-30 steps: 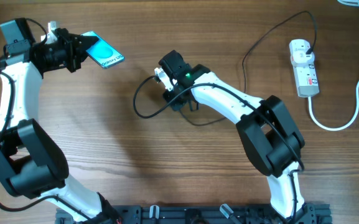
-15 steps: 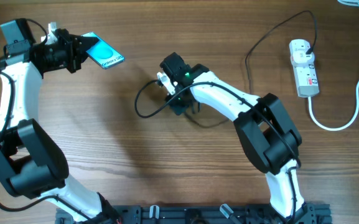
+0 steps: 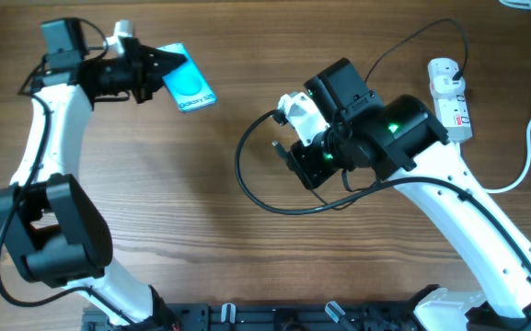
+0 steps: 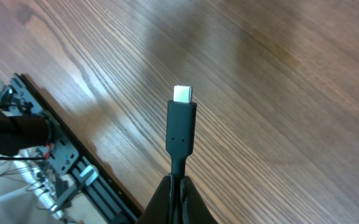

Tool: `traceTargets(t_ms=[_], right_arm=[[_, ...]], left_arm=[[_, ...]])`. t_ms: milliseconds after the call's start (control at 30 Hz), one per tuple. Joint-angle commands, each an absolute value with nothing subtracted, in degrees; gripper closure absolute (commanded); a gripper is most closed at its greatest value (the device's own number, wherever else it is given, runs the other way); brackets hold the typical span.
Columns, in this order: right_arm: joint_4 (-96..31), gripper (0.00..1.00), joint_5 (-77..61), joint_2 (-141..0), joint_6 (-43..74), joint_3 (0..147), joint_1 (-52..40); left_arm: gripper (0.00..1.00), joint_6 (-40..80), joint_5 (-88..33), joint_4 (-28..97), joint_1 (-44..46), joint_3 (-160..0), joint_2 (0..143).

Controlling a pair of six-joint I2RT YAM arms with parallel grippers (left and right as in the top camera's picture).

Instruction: Plug charger to phone and switch on socket

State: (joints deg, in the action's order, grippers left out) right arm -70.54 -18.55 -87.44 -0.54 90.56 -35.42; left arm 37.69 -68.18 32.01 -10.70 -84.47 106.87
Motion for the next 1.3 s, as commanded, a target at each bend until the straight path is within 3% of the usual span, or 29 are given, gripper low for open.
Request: traceTargets(t_ms=[0,600,1267], right_arm=[[-70.46,0.96,-21.74,-89.58,1.69,90.41,-35.40],[-59.55,0.96,-24.03,-94.89,21.21,90.41,-37.87],[-54.65,0.96,-32.91,-97.67,19.55,90.43,-33.45]], left_arm=[[0.96,36.47,-64.27,31.51,-6.79,-84.97,105.38],[0.96,40.38,-58.46,27.16,2.37,-84.97,105.38],[0.96,35.68,-64.23,26.61,2.48,-84.97,105.38]])
